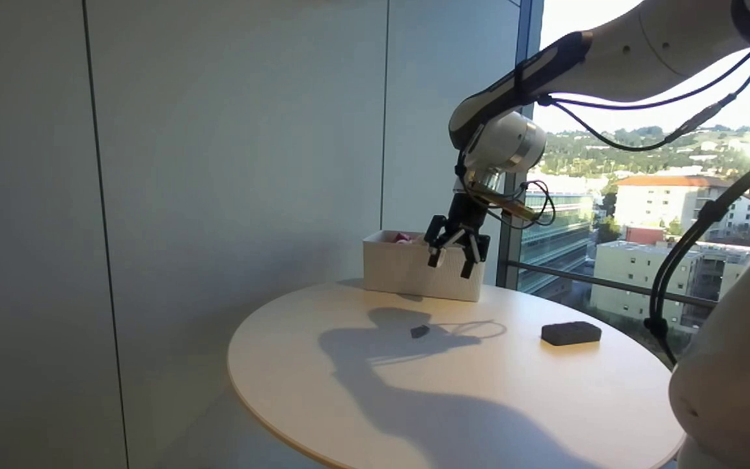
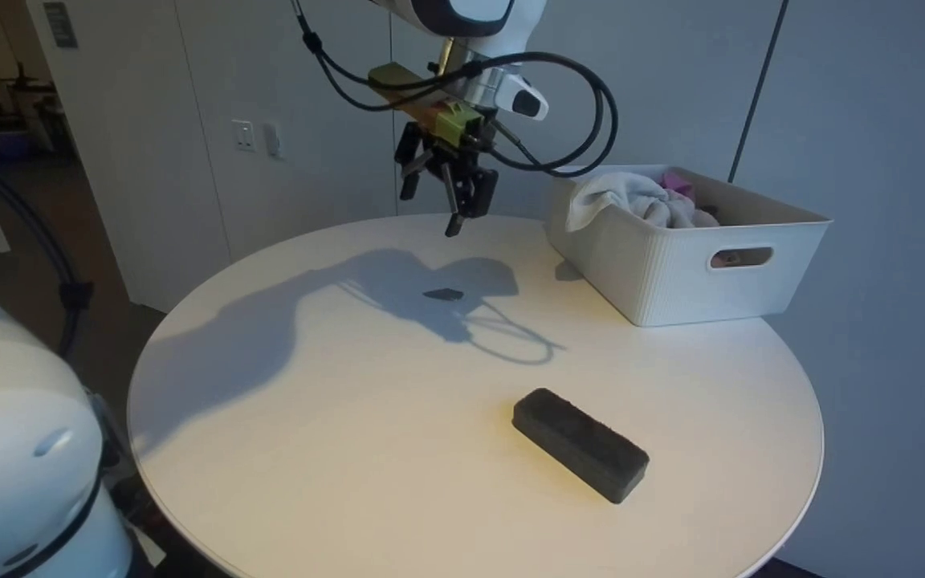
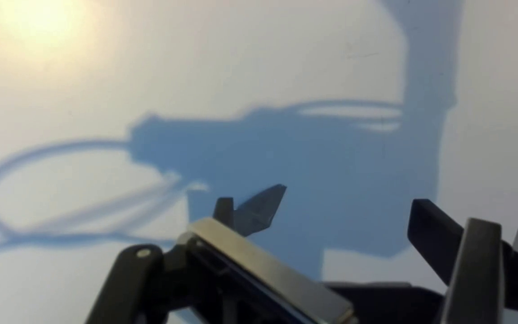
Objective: Pick up the white cloth out of the basket and wipe the table with it
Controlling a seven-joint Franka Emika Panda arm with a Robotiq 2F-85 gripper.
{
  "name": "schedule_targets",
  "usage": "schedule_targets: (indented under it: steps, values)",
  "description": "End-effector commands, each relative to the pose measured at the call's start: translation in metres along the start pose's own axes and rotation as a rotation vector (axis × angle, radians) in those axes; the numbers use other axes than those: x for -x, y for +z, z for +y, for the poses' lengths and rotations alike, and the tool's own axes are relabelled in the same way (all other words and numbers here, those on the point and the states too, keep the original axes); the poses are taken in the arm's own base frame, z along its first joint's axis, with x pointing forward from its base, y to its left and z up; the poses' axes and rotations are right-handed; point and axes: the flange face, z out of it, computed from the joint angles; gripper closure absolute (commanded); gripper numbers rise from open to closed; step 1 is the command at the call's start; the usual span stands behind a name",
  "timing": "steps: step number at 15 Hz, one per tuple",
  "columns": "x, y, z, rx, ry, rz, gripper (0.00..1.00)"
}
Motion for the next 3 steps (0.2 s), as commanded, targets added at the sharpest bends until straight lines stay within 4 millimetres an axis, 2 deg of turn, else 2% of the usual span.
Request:
schedule_targets:
  steps: [1,3]
  values:
    - [-0.0034,0.0014,-0.0007,0.003,-0.001,-0.004,0.00]
    - [-0.0061,0.0053,-0.0008,0.005,-0.001,-0.011,0.00]
